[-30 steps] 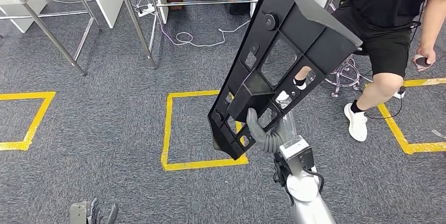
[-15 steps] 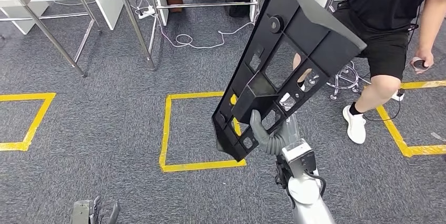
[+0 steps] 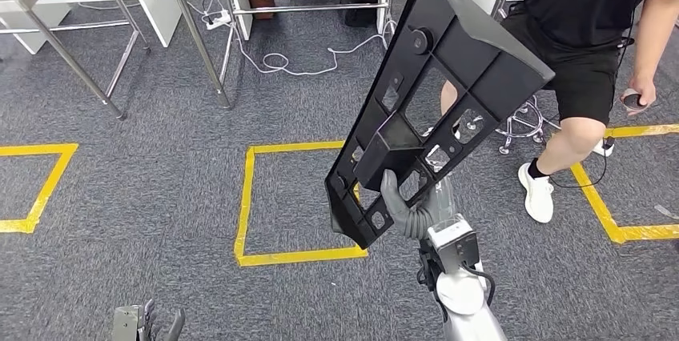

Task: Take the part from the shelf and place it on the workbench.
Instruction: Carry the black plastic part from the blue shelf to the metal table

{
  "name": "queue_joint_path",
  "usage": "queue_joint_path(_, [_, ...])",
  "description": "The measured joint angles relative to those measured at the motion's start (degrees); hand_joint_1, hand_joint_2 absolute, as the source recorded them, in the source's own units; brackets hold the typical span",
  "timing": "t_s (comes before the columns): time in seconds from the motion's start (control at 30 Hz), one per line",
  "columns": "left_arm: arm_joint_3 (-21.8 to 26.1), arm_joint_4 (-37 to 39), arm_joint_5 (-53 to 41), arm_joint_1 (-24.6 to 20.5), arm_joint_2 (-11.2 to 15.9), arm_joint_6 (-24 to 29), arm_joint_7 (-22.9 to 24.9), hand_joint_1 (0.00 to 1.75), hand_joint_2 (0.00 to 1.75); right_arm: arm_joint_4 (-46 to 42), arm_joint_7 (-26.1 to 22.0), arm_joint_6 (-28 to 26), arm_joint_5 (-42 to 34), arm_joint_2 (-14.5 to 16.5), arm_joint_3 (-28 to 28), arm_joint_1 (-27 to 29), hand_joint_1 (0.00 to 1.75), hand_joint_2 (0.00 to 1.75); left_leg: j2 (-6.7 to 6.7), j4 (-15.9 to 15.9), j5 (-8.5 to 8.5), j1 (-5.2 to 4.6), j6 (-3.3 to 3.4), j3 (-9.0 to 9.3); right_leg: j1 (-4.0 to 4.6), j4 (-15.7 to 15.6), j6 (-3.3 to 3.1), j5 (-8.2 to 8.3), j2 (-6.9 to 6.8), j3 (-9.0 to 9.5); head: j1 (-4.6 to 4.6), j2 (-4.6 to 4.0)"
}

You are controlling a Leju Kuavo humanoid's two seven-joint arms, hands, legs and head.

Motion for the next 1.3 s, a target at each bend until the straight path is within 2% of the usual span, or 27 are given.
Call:
queue_joint_path(0.07, [0.0, 0.0, -0.3, -0.1, 0.2, 0.3, 0.0, 0.00, 1.75, 0.0, 0.0, -0.1, 0.0, 0.1, 0.0, 0.0, 1.75, 1.75, 0.23, -2.6, -0.48, -0.65, 0.50, 1.33, 0.23, -0.4, 0.63, -0.02, -0.13, 0.70, -0.03, 0.00])
queue_joint_path(0.13, [-0.1, 0.1, -0.7, -0.2, 0.3, 0.5, 0.0, 0.00, 1.75, 0.0, 0.0, -0.3, 0.1, 0.1, 0.1, -0.1, 1.75, 1.75, -0.21, -3.7, -0.71, -0.67, 0.76, 2.58, 0.42, -0.3, 1.23, 0.09, -0.34, 1.37, 0.00, 0.00])
queue_joint_path(0.2, [-0.3, 0.3, -0.8, -0.2, 0.3, 0.5, 0.1, 0.00, 1.75, 0.0, -0.1, -0.3, 0.1, 0.1, 0.1, -0.3, 1.75, 1.75, -0.62, -4.6, -0.97, -0.62, 0.93, 4.46, 0.60, 2.2, 1.29, -0.59, -0.43, 0.62, 0.19, -0.01])
queue_joint_path(0.23, [-0.3, 0.4, -0.8, -0.2, 0.3, 0.5, 0.1, 0.00, 1.75, 0.0, -0.1, -0.3, 0.2, 0.1, 0.1, -0.4, 1.75, 1.75, -0.75, -4.8, -1.14, -0.64, 0.94, 5.18, 0.66, 4.9, 1.17, -1.24, -0.41, -1.02, 0.34, -0.01])
queue_joint_path(0.3, [-0.5, 0.6, -1.0, -0.3, 0.3, 0.6, 0.3, 0.00, 1.75, 0.0, 0.0, -0.3, 0.2, 0.1, 0.2, -0.3, 1.75, 1.75, -1.14, -4.8, -1.88, -0.96, 1.00, 5.95, 0.65, 11.4, 0.87, -2.89, -0.25, -5.83, 0.49, 0.00])
queue_joint_path(0.33, [-0.5, 0.7, -1.1, -0.3, 0.3, 0.7, 0.4, 0.00, 1.75, 0.0, 0.0, -0.4, 0.2, 0.0, 0.2, -0.2, 1.75, 1.75, -1.36, -4.7, -2.32, -1.08, 0.98, 6.38, 0.71, 13.3, 0.72, -3.68, -0.21, -7.99, 0.55, 0.00])
queue_joint_path(0.37, [-0.6, 0.8, -1.2, -0.2, 0.3, 0.9, 0.6, 0.00, 1.75, 0.0, 0.0, -0.4, 0.2, 0.0, 0.2, 0.0, 1.75, 1.75, -1.57, -4.7, -2.85, -1.18, 0.98, 6.95, 0.77, 13.5, 0.69, -4.08, -0.18, -9.33, 0.56, 0.00])
queue_joint_path(0.4, [-0.7, 0.9, -1.4, -0.2, 0.3, 1.0, 0.8, 0.00, 1.75, 0.0, 0.0, -0.4, 0.2, 0.0, 0.2, 0.0, 1.75, 1.75, -1.77, -4.7, -3.46, -1.24, 0.96, 7.73, 0.83, 11.7, 0.89, -3.53, -0.15, -9.64, 0.56, 0.00])
queue_joint_path(0.43, [-0.8, 1.0, -1.6, -0.1, 0.3, 1.0, 1.0, 0.00, 1.75, 0.0, 0.0, -0.4, 0.3, 0.0, 0.2, 0.0, 1.75, 1.75, -1.94, -4.7, -4.14, -1.28, 0.90, 8.63, 0.86, 8.4, 1.31, -1.87, -0.14, -9.06, 0.56, 0.00])
queue_joint_path(0.5, [-1.0, 1.2, -1.9, -0.2, 0.2, 1.1, 1.2, 0.00, 1.75, 0.0, 0.1, -0.4, 0.3, 0.0, 0.2, 0.0, 1.75, 1.75, -2.21, -4.7, -5.61, -1.33, 0.59, 10.22, 1.04, 1.9, 1.82, 3.61, -0.14, -7.20, 0.47, 0.00])
queue_joint_path(0.53, [-1.0, 1.3, -2.0, -0.2, 0.2, 1.2, 1.3, 0.00, 1.75, 0.0, 0.1, -0.4, 0.3, -0.1, 0.2, -0.1, 1.75, 1.75, -2.28, -4.7, -6.19, -1.35, 0.37, 10.60, 1.22, 0.1, 1.48, 5.36, -0.09, -6.36, 0.40, 0.00])
queue_joint_path(0.57, [-1.0, 1.4, -2.1, -0.2, 0.1, 1.3, 1.4, 0.00, 1.75, 0.0, 0.1, -0.4, 0.3, -0.1, 0.2, -0.1, 1.75, 1.75, -2.28, -4.7, -6.62, -1.35, 0.12, 10.83, 1.39, -0.5, 0.84, 6.29, 0.00, -5.99, 0.29, 0.00])
queue_joint_path(0.63, [-1.1, 1.4, -2.3, -0.3, 0.1, 1.4, 1.6, 0.00, 1.75, 0.0, 0.1, -0.4, 0.3, -0.1, 0.1, -0.3, 1.75, 1.75, -2.19, -4.0, -6.82, -1.30, -0.25, 10.61, 1.34, -0.8, -0.57, 5.68, 0.26, -5.27, 0.14, 0.00])
queue_joint_path(0.7, [-1.1, 1.5, -2.3, -0.4, 0.0, 1.4, 1.6, 0.00, 1.75, -0.1, 0.1, -0.4, 0.3, -0.1, 0.0, -0.3, 1.75, 1.75, -1.75, -0.3, -5.78, -1.19, -0.78, 8.68, 0.98, -1.1, -1.37, 5.06, 0.37, -4.26, -0.01, 0.00])
queue_joint_path(0.77, [-1.1, 1.5, -2.3, -0.5, 0.0, 1.3, 1.6, 0.00, 1.75, -0.1, 0.1, -0.4, 0.3, -0.1, 0.0, -0.2, 1.75, 1.75, -1.18, 6.6, -5.24, -0.76, -1.71, 4.02, 0.82, -1.2, -1.91, 3.96, 0.35, -2.86, -0.15, 0.00])
queue_joint_path(0.8, [-1.1, 1.5, -2.3, -0.5, 0.0, 1.3, 1.6, 0.00, 1.75, -0.1, 0.1, -0.4, 0.3, -0.1, 0.0, -0.1, 1.75, 1.75, -0.99, 9.7, -6.09, -0.45, -2.19, 1.32, 0.79, -1.2, -2.07, 3.32, 0.34, -2.18, -0.24, 0.00])
queue_joint_path(0.83, [-1.1, 1.5, -2.3, -0.4, 0.0, 1.2, 1.6, 0.00, 1.75, -0.1, 0.1, -0.4, 0.3, -0.1, -0.1, 0.0, 1.75, 1.75, -0.86, 11.6, -7.57, -0.12, -2.58, -1.06, 0.79, -1.2, -2.12, 2.66, 0.38, -1.43, -0.22, 0.00])
queue_joint_path(0.87, [-1.1, 1.6, -2.3, -0.3, 0.0, 1.1, 1.6, 0.00, 1.75, -0.1, 0.1, -0.4, 0.3, -0.1, -0.1, 0.1, 1.75, 1.75, -0.74, 12.0, -8.85, 0.14, -2.84, -2.77, 0.79, -1.3, -2.10, 1.96, 0.43, -0.60, -0.22, 0.00])
queue_joint_path(0.9, [-1.1, 1.6, -2.2, -0.2, 0.0, 1.1, 1.5, 0.00, 1.75, -0.1, 0.1, -0.5, 0.3, -0.1, -0.1, 0.2, 1.75, 1.75, -0.64, 11.0, -9.27, 0.31, -2.97, -3.67, 0.79, -1.3, -2.06, 1.25, 0.47, 0.32, -0.23, 0.00])
queue_joint_path(0.93, [-1.1, 1.6, -2.2, -0.2, 0.0, 1.0, 1.5, 0.00, 1.75, -0.1, 0.0, -0.5, 0.3, -0.2, -0.1, 0.3, 1.75, 1.75, -0.58, 8.6, -8.27, 0.41, -2.93, -3.82, 0.79, -1.3, -1.98, 0.51, 0.51, 1.33, -0.23, 0.00])
queue_joint_path(1.0, [-1.1, 1.6, -2.0, -0.1, 0.0, 1.0, 1.4, 0.00, 1.75, -0.1, -0.1, -0.5, 0.4, -0.2, -0.1, 0.3, 1.75, 1.75, -0.54, 1.7, -2.05, 0.26, -2.36, -2.64, 0.81, -1.4, -1.69, -0.96, 0.51, 3.01, -0.25, 0.00])
queue_joint_path(1.03, [-1.1, 1.7, -1.9, -0.1, 0.0, 1.0, 1.3, 0.00, 1.75, -0.1, -0.1, -0.5, 0.4, -0.2, -0.1, 0.3, 1.75, 1.75, -0.59, -1.0, 0.57, 0.03, -1.91, -2.02, 0.85, -1.6, -1.40, -1.66, 0.59, 3.55, -0.31, 0.00])
queue_joint_path(1.07, [-1.1, 1.7, -1.8, 0.0, 0.0, 1.0, 1.2, 0.00, 1.75, 0.0, -0.2, -0.5, 0.5, -0.1, -0.1, 0.4, 1.75, 1.75, -0.67, -2.5, 2.28, -0.21, -1.48, -1.52, 0.87, -2.0, -1.05, -2.25, 0.66, 4.03, -0.36, 0.00])
queue_joint_path(1.13, [-1.1, 1.7, -1.7, 0.2, 0.1, 1.0, 1.0, 0.00, 1.75, 0.1, -0.3, -0.5, 0.6, -0.2, -0.1, 0.4, 1.75, 1.75, -0.94, -3.6, 1.96, -0.64, -0.67, -0.29, 1.07, -1.9, -0.11, -2.21, 0.73, 5.20, -0.42, 0.00])
queue_joint_path(1.2, [-1.1, 1.7, -1.7, 0.2, 0.1, 1.0, 0.8, 0.00, 1.75, 0.1, -0.5, -0.5, 0.6, -0.2, -0.2, 0.2, 1.75, 1.75, -1.24, -4.9, 1.38, -0.75, 0.22, 2.09, 1.14, 0.4, 0.61, -1.78, 0.62, 5.41, -0.38, 0.00])
queue_joint_path(1.23, [-1.1, 1.7, -1.6, 0.1, 0.0, 1.0, 0.7, 0.00, 1.75, 0.2, -0.6, -0.6, 0.6, -0.2, -0.2, 0.0, 1.75, 1.75, -1.29, -5.1, 0.94, -0.81, 0.69, 3.35, 1.06, 2.2, 0.76, -1.94, 0.60, 4.67, -0.45, 0.00])
queue_joint_path(1.3, [-1.1, 1.7, -1.6, 0.0, -0.1, 1.0, 0.6, 0.00, 1.75, 0.2, -0.8, -0.8, 0.6, -0.3, -0.1, -0.3, 1.75, 1.75, -1.28, -5.3, 0.38, -0.92, 1.24, 4.38, 0.93, 5.5, 0.72, -2.37, 0.58, 3.18, -0.64, 0.00])
